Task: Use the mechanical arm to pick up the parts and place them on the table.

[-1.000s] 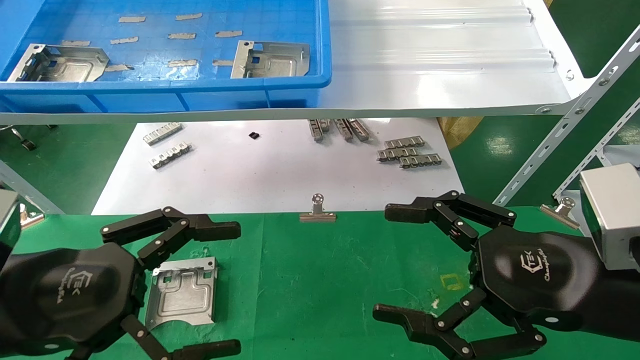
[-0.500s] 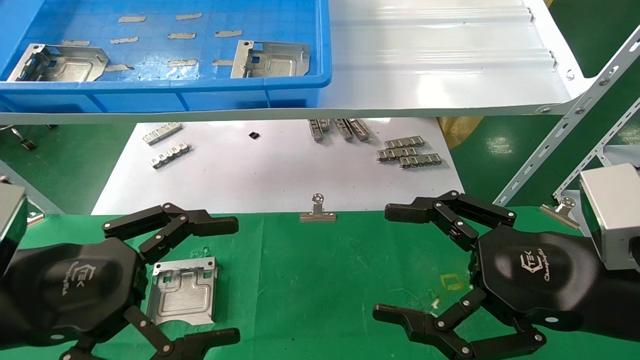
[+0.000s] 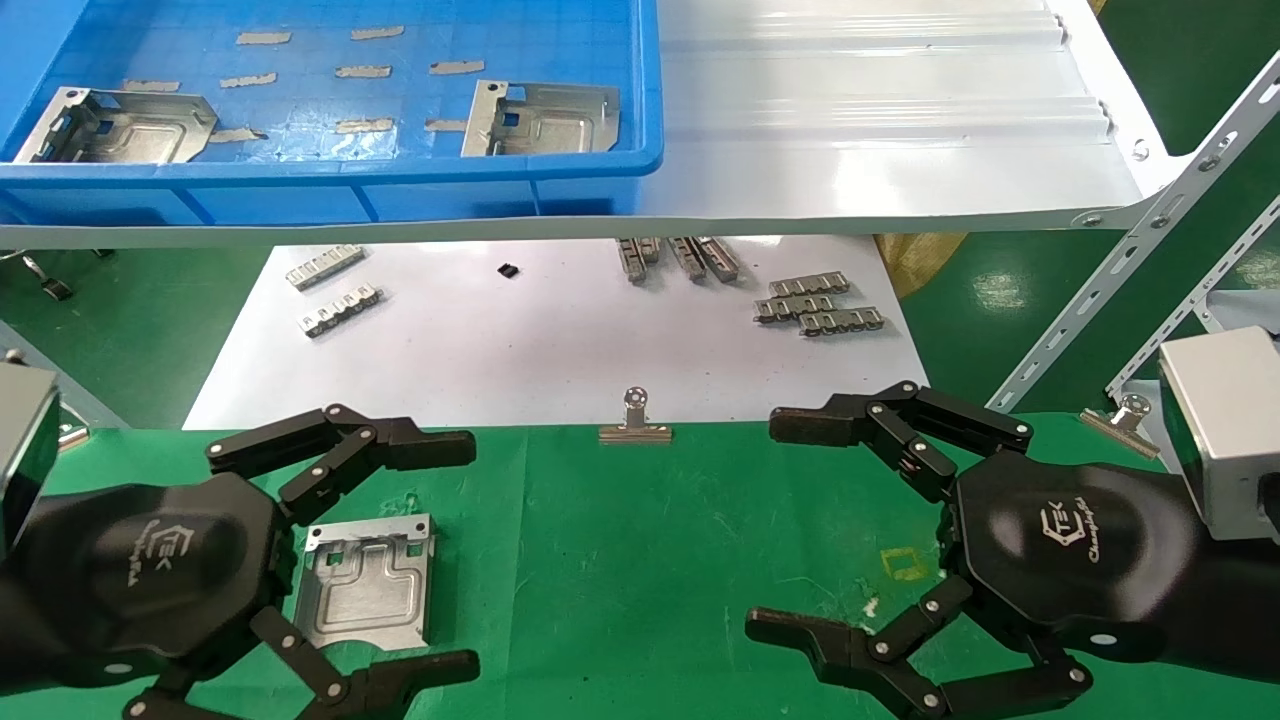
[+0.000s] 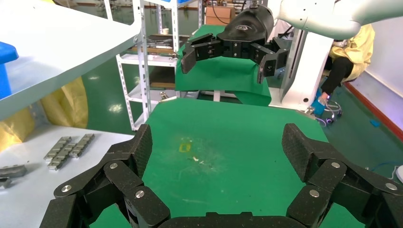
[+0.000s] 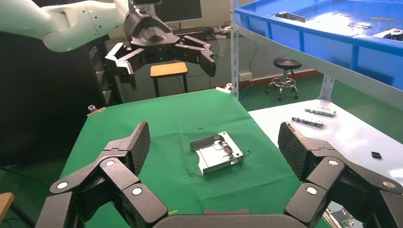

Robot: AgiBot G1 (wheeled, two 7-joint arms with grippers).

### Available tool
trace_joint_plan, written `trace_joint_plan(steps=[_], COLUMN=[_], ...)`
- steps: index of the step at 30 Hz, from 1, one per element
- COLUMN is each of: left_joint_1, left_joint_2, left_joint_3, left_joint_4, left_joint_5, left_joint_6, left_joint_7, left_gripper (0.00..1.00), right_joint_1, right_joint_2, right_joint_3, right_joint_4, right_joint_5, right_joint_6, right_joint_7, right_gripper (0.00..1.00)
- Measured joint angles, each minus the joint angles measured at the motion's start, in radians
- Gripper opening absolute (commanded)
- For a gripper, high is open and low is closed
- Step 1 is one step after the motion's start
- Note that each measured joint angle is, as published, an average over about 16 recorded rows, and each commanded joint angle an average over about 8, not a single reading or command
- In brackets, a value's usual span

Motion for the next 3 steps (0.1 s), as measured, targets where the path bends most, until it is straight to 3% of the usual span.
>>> trace_joint_plan(steps=[3], left_joint_1=[0.000], left_joint_2=[0.000], left_joint_3=[0.000], left_joint_4=[0.001], left_joint_5=[0.000], left_joint_6=[0.000], left_joint_7=[0.000], left_gripper=[1.00], right_joint_1=[0.000], right_joint_2=[0.000], right_joint_3=[0.000], right_joint_4=[0.000], right_joint_5=[0.000], right_joint_6=[0.000], right_joint_7=[0.000], right_gripper=[1.00])
